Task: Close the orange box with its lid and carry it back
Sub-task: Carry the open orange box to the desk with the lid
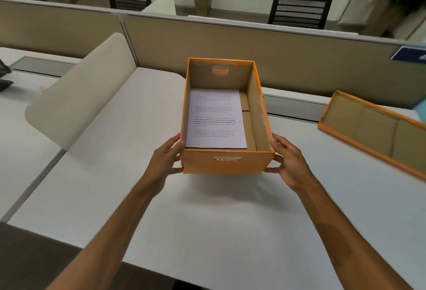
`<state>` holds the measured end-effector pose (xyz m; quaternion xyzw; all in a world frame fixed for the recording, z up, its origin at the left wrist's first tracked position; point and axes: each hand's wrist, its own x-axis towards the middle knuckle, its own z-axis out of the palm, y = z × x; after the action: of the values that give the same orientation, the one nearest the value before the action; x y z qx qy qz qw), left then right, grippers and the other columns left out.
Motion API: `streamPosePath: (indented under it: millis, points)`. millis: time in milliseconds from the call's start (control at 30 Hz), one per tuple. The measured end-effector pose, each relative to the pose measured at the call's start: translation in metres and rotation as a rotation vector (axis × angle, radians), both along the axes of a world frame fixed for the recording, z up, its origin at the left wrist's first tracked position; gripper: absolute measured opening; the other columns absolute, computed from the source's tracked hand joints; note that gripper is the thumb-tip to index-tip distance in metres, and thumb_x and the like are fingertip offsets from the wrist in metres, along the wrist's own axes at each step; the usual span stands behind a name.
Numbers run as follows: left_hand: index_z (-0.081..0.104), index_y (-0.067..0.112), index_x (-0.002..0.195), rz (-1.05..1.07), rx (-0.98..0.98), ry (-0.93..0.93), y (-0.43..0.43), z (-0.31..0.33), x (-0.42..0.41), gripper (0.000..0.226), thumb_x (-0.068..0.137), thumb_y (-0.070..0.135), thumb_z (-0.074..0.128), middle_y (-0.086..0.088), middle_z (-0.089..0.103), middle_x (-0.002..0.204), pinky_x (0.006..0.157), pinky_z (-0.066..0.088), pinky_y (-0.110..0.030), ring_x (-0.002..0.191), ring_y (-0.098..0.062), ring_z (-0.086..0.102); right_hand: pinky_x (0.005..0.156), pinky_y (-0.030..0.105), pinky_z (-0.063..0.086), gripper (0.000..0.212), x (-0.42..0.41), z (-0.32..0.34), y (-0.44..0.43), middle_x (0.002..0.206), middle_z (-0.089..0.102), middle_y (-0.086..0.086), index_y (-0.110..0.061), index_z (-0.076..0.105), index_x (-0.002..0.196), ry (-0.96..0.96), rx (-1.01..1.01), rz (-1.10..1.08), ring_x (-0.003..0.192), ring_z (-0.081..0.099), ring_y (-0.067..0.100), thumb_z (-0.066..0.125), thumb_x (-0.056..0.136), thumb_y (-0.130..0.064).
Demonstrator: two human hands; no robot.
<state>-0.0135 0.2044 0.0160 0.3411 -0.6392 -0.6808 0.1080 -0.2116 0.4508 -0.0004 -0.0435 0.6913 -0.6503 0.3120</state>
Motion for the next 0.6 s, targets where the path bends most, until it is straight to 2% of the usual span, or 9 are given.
streamPosePath:
  millis: [200,367,433,600]
  points:
    - [0.054,0.044,0.136,-0.065,0.010,0.000,0.042,0.003,0.011,0.048,0.090,0.055,0.056,0.018,0.065,0.123,0.076,0.058,-0.038,0.111,-0.019,0.063,0.085,0.064,0.054,0.040,0.023,0.004,0.053,0.123,0.068,-0.003,-0.027,0.059,0.136,-0.018,-0.029,-0.068,0.111,0.064,0.030,0.057,0.098,-0.038]
    - [0.060,0.053,0.123,-0.114,0.015,-0.002,0.068,0.002,0.026,0.030,0.094,0.048,0.055,0.025,0.071,0.110,0.073,0.059,-0.035,0.105,-0.012,0.067,0.075,0.053,0.055,0.039,0.052,0.008,0.086,0.122,0.070,0.000,-0.026,0.060,0.134,-0.018,-0.056,-0.115,0.110,0.065,0.029,0.057,0.097,-0.037]
    - [0.060,0.056,0.118,-0.135,0.019,-0.007,0.076,0.000,0.035,0.026,0.095,0.047,0.053,0.028,0.071,0.107,0.071,0.058,-0.033,0.105,-0.011,0.067,0.075,0.052,0.055,0.038,0.066,0.009,0.096,0.120,0.071,0.000,-0.026,0.061,0.133,-0.017,-0.058,-0.130,0.108,0.065,0.028,0.058,0.097,-0.036]
    - [0.059,0.055,0.118,-0.172,0.034,-0.012,0.093,-0.007,0.062,0.025,0.095,0.047,0.052,0.024,0.065,0.119,0.070,0.058,-0.033,0.111,-0.017,0.063,0.080,0.057,0.056,0.038,0.106,0.003,0.123,0.118,0.072,-0.001,-0.028,0.063,0.132,-0.025,-0.053,-0.177,0.107,0.066,0.027,0.060,0.095,-0.038]
